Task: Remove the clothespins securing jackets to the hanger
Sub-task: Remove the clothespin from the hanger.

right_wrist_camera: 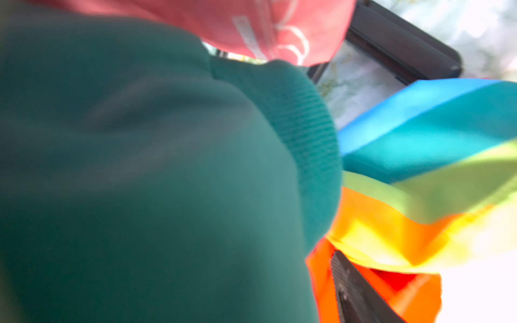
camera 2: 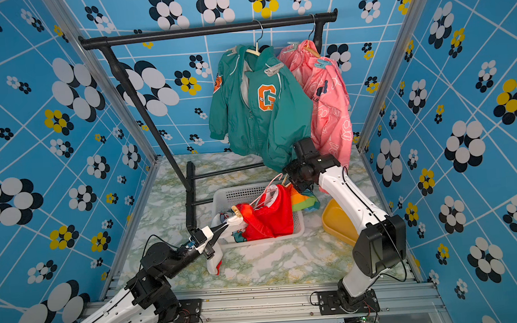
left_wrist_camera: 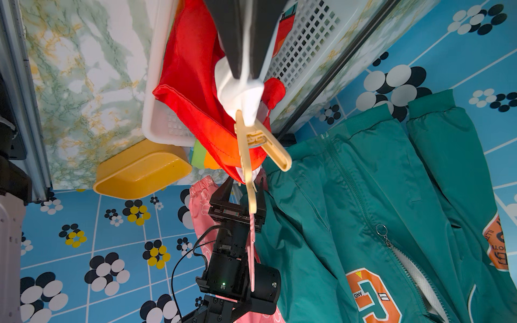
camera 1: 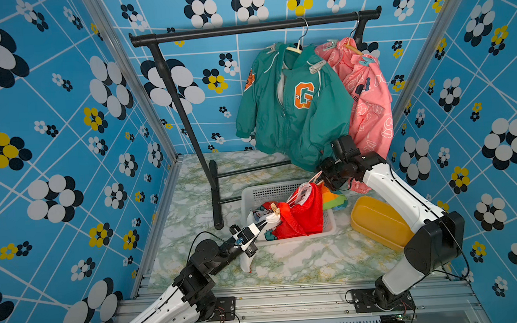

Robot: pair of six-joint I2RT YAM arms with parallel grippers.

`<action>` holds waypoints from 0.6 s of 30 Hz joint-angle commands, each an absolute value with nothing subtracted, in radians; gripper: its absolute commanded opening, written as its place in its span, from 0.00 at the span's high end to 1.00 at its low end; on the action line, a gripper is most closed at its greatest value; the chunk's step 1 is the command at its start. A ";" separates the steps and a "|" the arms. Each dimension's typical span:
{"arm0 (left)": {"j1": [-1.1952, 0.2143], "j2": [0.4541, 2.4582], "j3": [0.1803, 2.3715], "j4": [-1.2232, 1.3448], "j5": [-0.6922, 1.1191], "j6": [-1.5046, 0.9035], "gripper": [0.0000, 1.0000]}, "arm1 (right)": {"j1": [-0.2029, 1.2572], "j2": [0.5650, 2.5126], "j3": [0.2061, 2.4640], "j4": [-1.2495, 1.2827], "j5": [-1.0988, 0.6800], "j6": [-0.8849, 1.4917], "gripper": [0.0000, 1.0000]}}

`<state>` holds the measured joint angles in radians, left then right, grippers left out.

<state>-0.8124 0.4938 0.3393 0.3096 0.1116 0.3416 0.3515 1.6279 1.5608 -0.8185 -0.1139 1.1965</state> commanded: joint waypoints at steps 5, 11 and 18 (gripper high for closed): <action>-0.821 0.522 0.343 0.367 0.087 0.366 1.00 | 0.350 1.617 1.559 -0.876 -0.109 1.176 0.40; -0.824 0.588 0.362 0.376 0.068 0.379 1.00 | 0.350 1.650 1.559 -0.853 -0.125 1.188 0.47; -0.824 0.593 0.361 0.376 0.046 0.396 1.00 | 0.350 1.665 1.593 -0.883 -0.100 1.201 0.54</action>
<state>-0.8181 0.6014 0.3397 0.3332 0.0753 0.3717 0.3515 1.6558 1.5669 -0.8551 -0.1143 1.1912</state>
